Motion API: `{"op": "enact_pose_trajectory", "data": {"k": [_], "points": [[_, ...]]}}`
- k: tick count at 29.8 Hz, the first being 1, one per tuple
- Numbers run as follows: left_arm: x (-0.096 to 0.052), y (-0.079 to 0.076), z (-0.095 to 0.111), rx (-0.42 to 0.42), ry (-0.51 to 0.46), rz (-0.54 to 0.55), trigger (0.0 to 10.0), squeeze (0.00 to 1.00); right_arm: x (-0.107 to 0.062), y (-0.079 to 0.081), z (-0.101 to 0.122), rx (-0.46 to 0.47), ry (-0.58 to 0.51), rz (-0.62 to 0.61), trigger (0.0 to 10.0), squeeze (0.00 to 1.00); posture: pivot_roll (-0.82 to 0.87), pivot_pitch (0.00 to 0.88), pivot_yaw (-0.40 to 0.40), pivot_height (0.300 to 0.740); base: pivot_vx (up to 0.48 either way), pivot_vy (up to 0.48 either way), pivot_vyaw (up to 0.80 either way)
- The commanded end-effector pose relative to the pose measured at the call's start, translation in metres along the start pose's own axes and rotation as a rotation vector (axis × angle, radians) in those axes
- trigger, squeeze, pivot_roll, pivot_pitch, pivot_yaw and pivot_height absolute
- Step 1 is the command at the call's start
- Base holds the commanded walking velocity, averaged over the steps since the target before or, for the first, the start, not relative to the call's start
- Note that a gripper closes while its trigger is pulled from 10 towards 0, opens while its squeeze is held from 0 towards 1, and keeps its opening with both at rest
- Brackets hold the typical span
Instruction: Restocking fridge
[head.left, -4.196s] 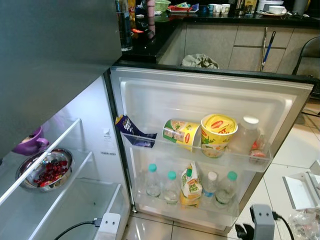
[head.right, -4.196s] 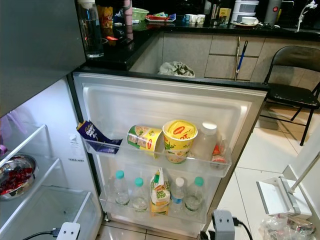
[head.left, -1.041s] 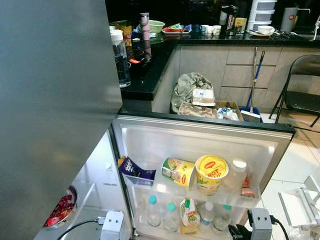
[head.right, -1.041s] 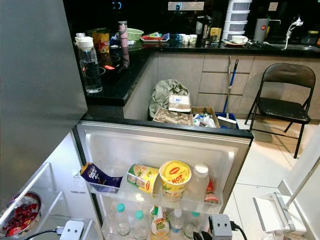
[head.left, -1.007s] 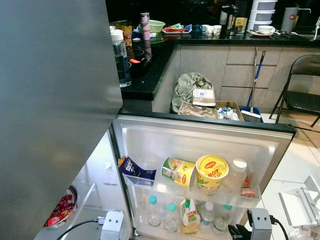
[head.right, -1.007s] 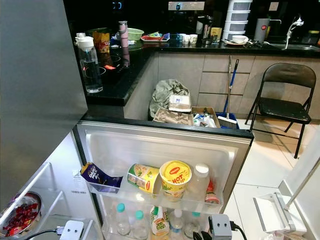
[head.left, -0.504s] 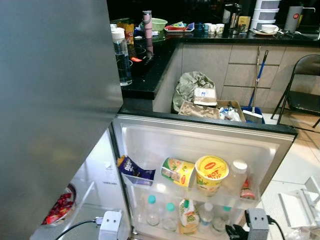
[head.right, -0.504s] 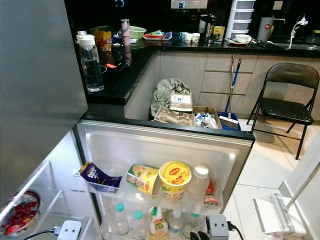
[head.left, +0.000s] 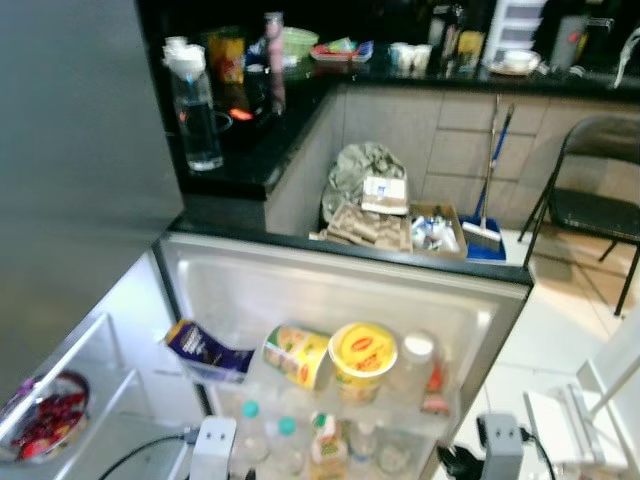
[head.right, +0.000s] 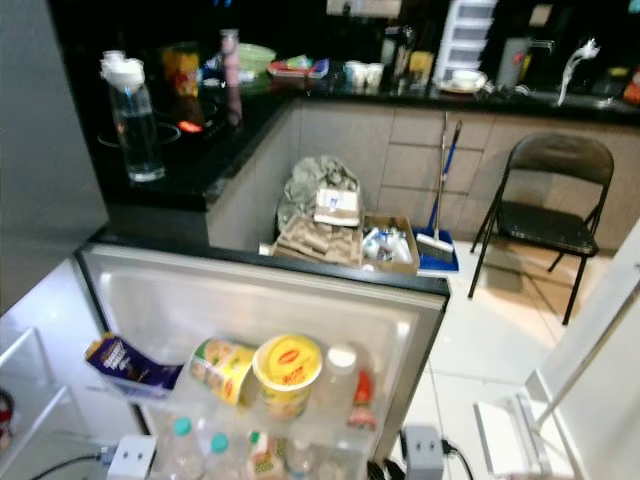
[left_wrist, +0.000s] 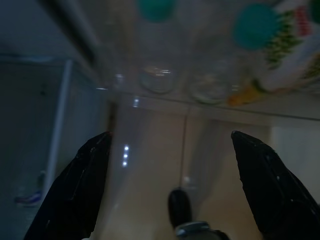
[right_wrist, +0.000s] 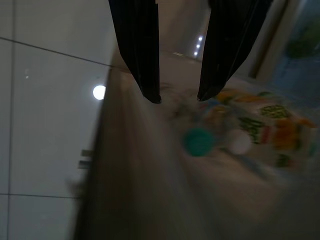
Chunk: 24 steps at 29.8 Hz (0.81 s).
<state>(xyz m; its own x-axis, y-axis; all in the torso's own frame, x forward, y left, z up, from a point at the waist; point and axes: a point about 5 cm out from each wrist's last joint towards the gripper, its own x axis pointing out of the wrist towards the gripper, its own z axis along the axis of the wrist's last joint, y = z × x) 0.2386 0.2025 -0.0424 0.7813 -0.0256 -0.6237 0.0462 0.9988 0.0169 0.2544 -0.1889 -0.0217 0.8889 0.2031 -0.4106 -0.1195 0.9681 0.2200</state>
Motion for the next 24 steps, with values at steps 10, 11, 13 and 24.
{"op": "enact_pose_trajectory", "data": {"k": [10,11,13,24], "points": [[-0.003,0.002,-0.008,-0.032,0.017,0.017,10.0,0.00,-0.003,-0.007,-0.001,-0.008,0.017,-0.023,10.0,0.00,-0.10,0.086,-0.022,0.740,0.000,0.000,0.00],[-0.003,0.002,-0.008,-0.032,0.018,0.017,10.0,0.00,-0.003,-0.007,-0.001,-0.008,0.018,-0.023,10.0,0.00,-0.10,0.086,-0.022,0.740,0.000,0.000,0.00],[-0.003,0.002,-0.009,-0.030,0.019,0.018,10.0,0.00,-0.003,-0.007,-0.001,-0.007,0.019,-0.022,10.0,0.00,-0.10,0.084,-0.021,0.740,0.000,0.000,0.00],[-0.004,0.001,-0.011,-0.014,0.027,0.009,10.0,0.00,-0.005,-0.007,-0.013,-0.019,0.104,-0.033,10.0,0.00,-0.10,0.073,-0.014,0.740,0.000,0.000,0.00]]}}
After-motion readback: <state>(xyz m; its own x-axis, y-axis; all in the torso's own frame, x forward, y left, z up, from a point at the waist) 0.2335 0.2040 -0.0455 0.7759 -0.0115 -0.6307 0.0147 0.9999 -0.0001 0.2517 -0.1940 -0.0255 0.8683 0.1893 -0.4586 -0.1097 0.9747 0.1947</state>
